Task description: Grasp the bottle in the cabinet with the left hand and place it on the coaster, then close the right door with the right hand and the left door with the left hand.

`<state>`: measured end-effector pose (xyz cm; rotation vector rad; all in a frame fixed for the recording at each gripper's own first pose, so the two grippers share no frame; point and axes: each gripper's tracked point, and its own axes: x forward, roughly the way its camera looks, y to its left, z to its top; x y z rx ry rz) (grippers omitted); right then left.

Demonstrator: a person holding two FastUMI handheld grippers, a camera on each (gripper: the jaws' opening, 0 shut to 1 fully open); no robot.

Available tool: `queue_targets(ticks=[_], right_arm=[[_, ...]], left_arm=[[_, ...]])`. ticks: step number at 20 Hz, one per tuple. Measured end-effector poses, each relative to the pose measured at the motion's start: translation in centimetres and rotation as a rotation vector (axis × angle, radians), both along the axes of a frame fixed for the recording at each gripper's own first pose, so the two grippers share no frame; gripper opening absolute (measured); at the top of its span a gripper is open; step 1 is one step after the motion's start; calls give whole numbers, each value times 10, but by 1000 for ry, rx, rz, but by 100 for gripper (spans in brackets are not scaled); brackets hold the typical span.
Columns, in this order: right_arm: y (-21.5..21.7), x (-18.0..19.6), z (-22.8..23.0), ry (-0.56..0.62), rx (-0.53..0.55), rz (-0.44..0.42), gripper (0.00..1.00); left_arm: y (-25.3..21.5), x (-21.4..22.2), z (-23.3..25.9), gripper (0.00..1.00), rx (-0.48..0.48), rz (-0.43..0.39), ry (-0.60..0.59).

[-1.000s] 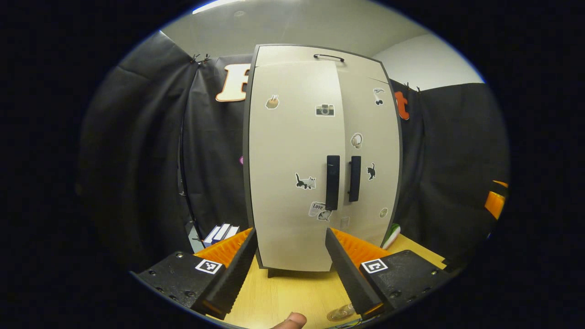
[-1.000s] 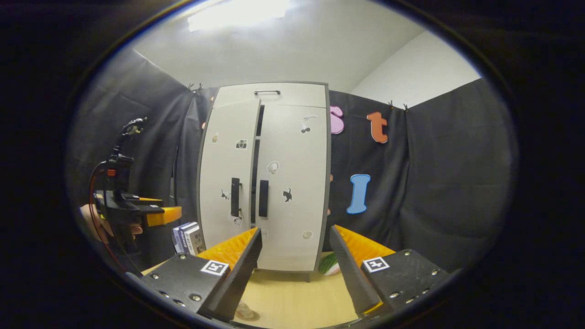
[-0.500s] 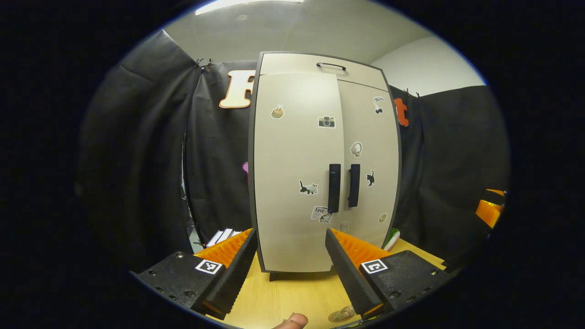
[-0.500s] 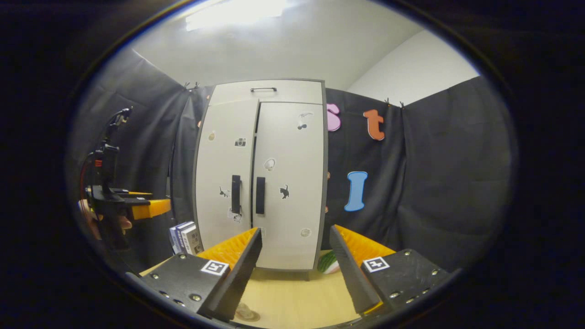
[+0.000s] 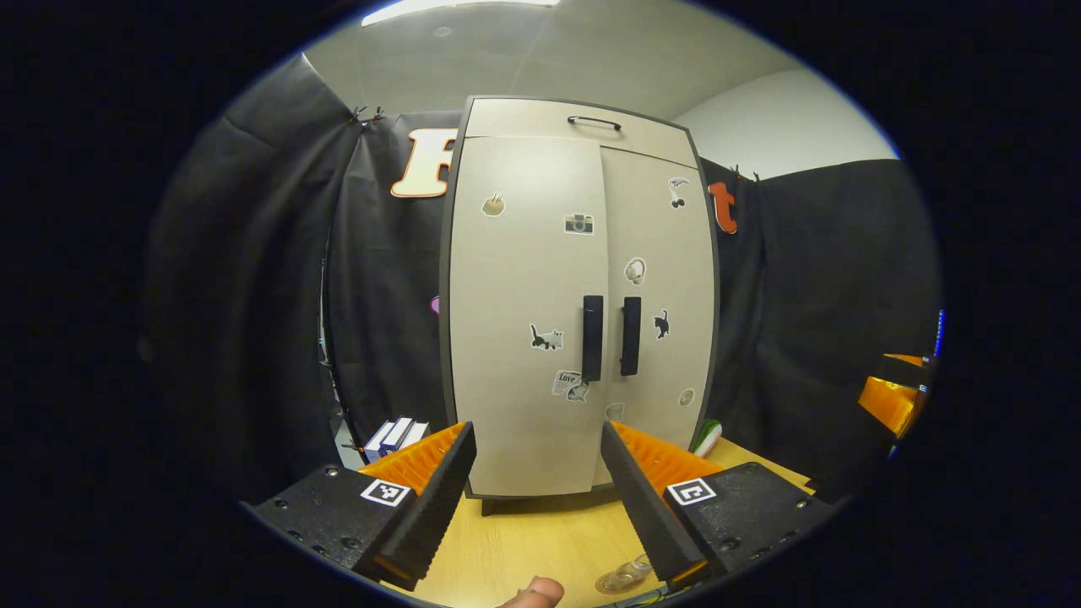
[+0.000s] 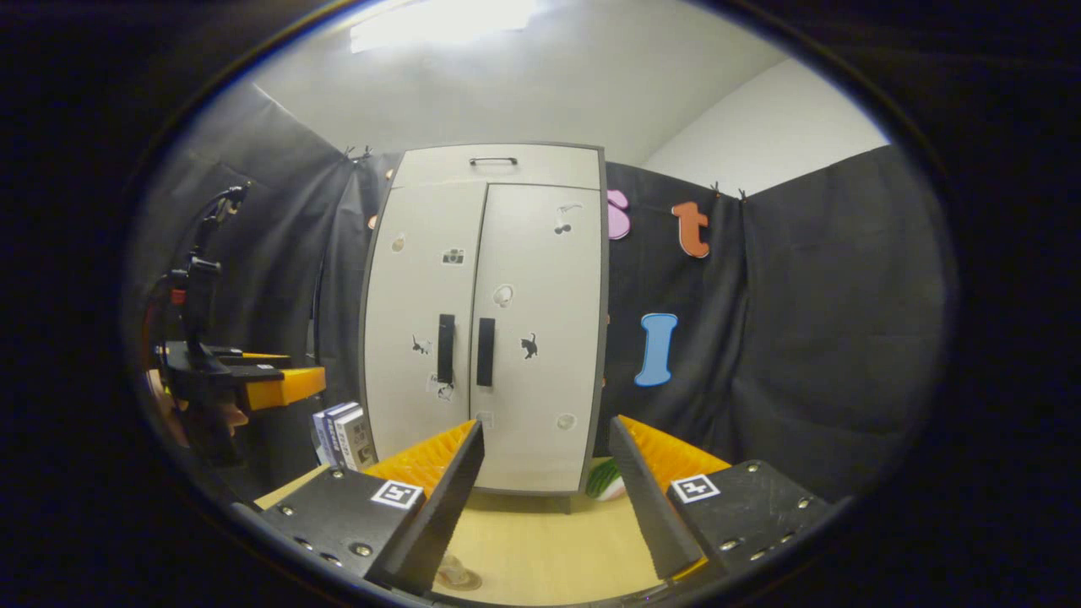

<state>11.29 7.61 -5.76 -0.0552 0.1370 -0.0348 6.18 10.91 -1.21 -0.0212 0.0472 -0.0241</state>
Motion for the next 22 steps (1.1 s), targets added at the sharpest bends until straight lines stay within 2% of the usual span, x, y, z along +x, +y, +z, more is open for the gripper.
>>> queue_targets(ticks=[2, 6, 14, 22], right_arm=[[-6, -5, 0, -4, 3, -8, 92], [-19, -12, 8, -21, 17, -27, 91], [-27, -19, 8, -25, 20, -43, 91], [-21, 4, -1, -35, 16, -61, 91]], left_arm=[[-11, 3, -3, 95, -21, -27, 4], [-23, 6, -9, 95, -28, -45, 37], [-31, 6, 2, 95, -9, -49, 1], [-15, 17, -3, 95, -5, -19, -5]])
